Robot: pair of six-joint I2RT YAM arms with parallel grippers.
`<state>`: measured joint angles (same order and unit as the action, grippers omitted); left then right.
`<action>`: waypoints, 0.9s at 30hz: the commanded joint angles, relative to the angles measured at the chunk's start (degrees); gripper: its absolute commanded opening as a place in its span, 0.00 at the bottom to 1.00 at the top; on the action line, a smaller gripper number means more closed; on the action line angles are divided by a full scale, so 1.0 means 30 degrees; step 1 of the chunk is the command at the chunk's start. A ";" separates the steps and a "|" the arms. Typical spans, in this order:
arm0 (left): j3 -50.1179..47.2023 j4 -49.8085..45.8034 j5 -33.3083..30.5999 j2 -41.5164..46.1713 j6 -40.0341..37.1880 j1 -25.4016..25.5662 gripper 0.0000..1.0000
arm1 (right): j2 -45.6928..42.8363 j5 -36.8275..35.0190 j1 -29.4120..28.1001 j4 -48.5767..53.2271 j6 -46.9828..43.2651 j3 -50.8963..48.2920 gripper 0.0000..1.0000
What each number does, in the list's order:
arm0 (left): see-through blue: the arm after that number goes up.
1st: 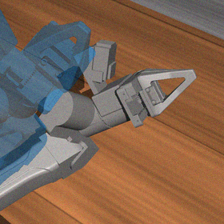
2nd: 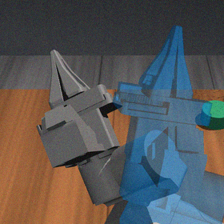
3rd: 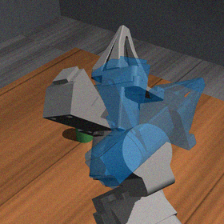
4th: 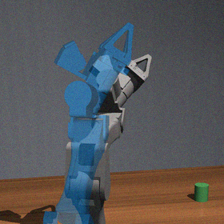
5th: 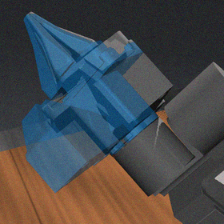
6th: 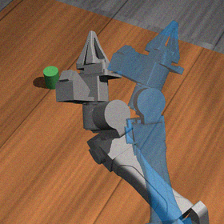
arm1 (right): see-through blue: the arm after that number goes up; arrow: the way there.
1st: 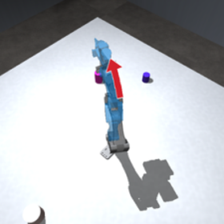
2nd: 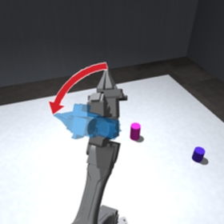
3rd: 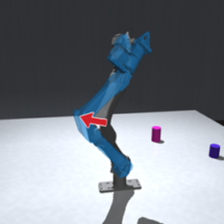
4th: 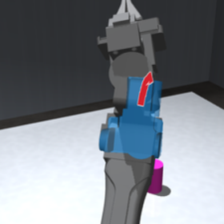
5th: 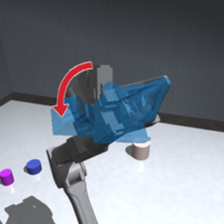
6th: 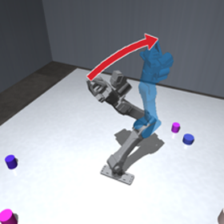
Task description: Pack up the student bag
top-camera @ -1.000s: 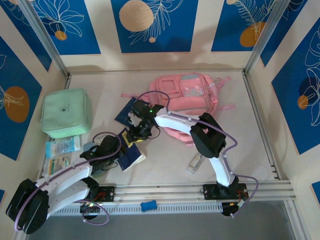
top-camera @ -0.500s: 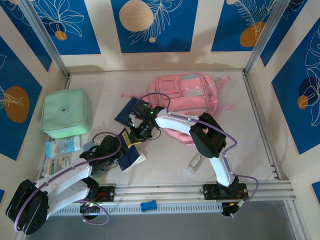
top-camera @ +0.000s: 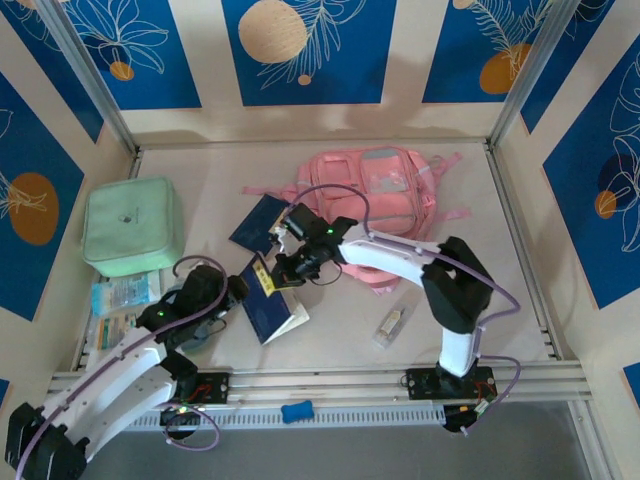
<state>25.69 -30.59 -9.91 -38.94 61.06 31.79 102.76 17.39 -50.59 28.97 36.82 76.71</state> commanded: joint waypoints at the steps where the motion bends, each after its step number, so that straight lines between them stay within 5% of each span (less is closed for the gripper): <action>1: 0.1777 -0.1586 0.0555 0.0669 -0.1818 -0.0415 0.73 | -0.2621 0.0033 0.0653 -0.0784 0.0781 -0.1197 0.00; 5: 0.3435 -0.0904 0.2112 0.0467 -0.2978 -0.0592 0.75 | -0.5367 0.0191 0.1885 -0.0834 0.1029 -0.2589 0.00; 13: 0.4956 0.5734 0.9112 -0.3485 -0.3957 -0.0593 0.75 | -0.9124 0.2622 0.5738 -0.0546 0.0859 -0.3885 0.00; 27: 0.6027 1.6197 1.2777 -0.9460 -0.2711 0.1079 0.66 | -1.0935 0.7886 1.0705 -0.3053 0.2224 -0.5108 0.00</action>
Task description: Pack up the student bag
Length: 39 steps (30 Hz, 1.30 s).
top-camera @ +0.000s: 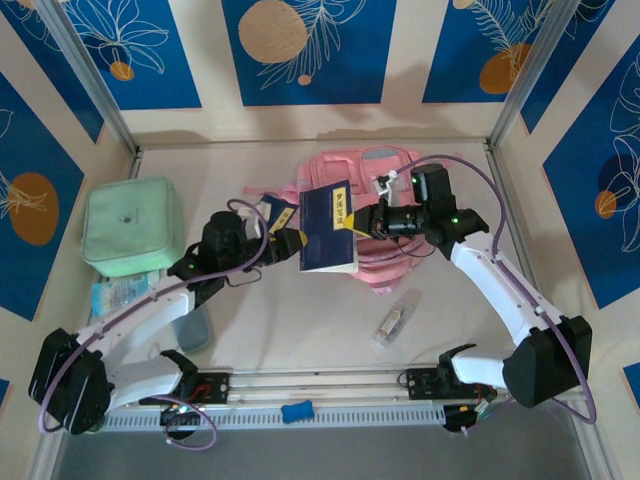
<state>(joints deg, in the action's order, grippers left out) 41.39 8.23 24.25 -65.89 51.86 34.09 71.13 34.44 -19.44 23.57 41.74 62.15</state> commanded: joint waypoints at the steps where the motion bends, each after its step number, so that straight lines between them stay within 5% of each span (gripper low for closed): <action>1: 0.0969 0.3585 0.1611 -0.0891 0.0464 0.0396 0.64 | -0.0335 0.2389 0.0438 -0.1471 0.0697 -0.0322 0.00; 14: 0.1556 0.6429 0.1972 -0.2468 0.1563 0.0831 0.26 | 0.0456 0.2609 0.1105 -0.1555 0.0172 -0.0912 0.01; 18: 0.1728 0.6581 0.1791 -0.2556 0.1688 0.0854 0.11 | 0.0345 0.2441 0.1285 -0.1082 -0.0318 -0.1043 0.15; 21: 0.1919 0.6895 0.1724 -0.2625 0.2036 0.0849 0.00 | 0.0096 0.1956 0.1366 -0.0560 -0.0528 -0.1353 0.43; 25: 0.2157 0.7691 0.1761 -0.2705 0.2745 0.0904 0.00 | -0.0214 0.1962 0.1796 -0.0260 -0.0465 -0.2184 0.68; 30: 0.2469 0.8345 0.1423 -0.2848 0.3265 0.1303 0.00 | -0.0319 0.3747 0.1638 -0.2157 0.0546 -0.3003 0.86; 36: 0.2948 0.7920 0.1169 -0.3415 0.2971 0.1512 0.00 | -0.0924 0.5344 0.1060 -0.5693 0.2647 -0.3458 0.84; 39: 0.3013 0.6143 0.0464 -0.3258 0.1977 0.1499 0.00 | -0.1660 0.4415 0.1219 -0.4529 0.1967 -0.3182 0.76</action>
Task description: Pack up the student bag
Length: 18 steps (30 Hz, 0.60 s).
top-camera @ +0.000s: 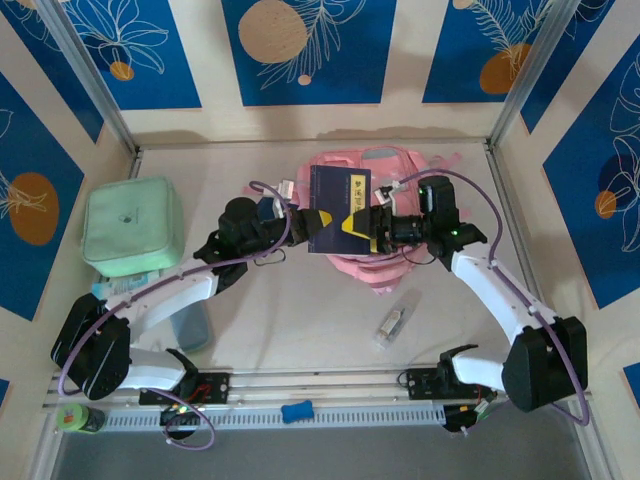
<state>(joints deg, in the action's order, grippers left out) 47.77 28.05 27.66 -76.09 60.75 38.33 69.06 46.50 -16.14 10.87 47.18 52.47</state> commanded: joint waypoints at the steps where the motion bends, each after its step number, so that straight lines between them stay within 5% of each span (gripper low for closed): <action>1: 0.0920 -0.1046 -0.0887 0.0222 -0.1346 0.0086 0.00 | -0.1119 0.0096 0.0158 0.0274 -0.0203 0.0157 0.71; 6: 0.0900 -0.2409 -0.1360 0.0402 -0.2119 0.0092 0.00 | -0.0946 0.0030 0.0214 0.1201 -0.0825 0.0441 0.34; 13: 0.1265 -0.2851 -0.1172 0.0113 -0.2582 0.0295 0.03 | -0.0905 -0.1065 0.0303 0.2863 -0.1732 0.1224 0.03; 18: 0.1777 -0.3804 -0.1130 -0.0009 -0.3423 0.0464 0.20 | -0.1139 -0.1358 0.0566 0.3495 -0.1922 0.1338 0.00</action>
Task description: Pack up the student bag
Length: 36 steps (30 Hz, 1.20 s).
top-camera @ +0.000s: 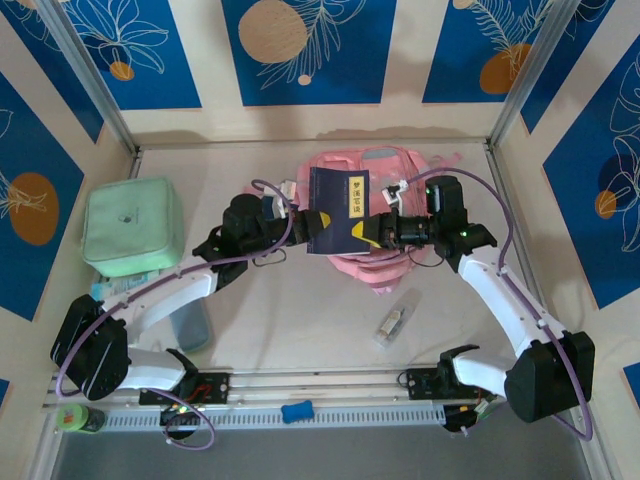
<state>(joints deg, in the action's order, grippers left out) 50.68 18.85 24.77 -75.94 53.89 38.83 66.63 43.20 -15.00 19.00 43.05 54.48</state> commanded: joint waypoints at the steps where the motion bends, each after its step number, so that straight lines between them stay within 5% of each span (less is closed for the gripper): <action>1: 0.0874 -0.0976 -0.0245 -0.0058 -0.1302 0.0312 0.23 | -0.0397 -0.0405 0.0222 0.0991 -0.0623 0.0678 0.00; 7: 0.1646 -0.3583 -0.0677 -0.0082 -0.4387 0.0347 0.42 | -0.0720 -0.0978 0.1393 0.2672 -0.1019 0.0862 0.00; 17: 0.5530 -1.0160 -0.3402 -0.3238 -1.5879 0.1822 0.60 | -0.2272 -0.3681 0.4679 0.6551 -0.1831 0.0870 0.00; 25: 1.0128 -1.3161 -0.4988 -0.8231 -2.1586 0.2820 0.67 | -0.3485 -0.4734 0.7956 0.8516 -0.2204 0.0253 0.00; 36: 1.5878 -1.4746 -0.6279 -1.4264 -2.5094 0.3609 0.68 | -0.4251 -0.4969 1.1495 0.9026 -0.2194 -0.0679 0.00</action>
<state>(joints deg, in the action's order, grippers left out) 93.80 -22.24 7.35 -115.87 -16.43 48.77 55.18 26.92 18.90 45.91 37.47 53.06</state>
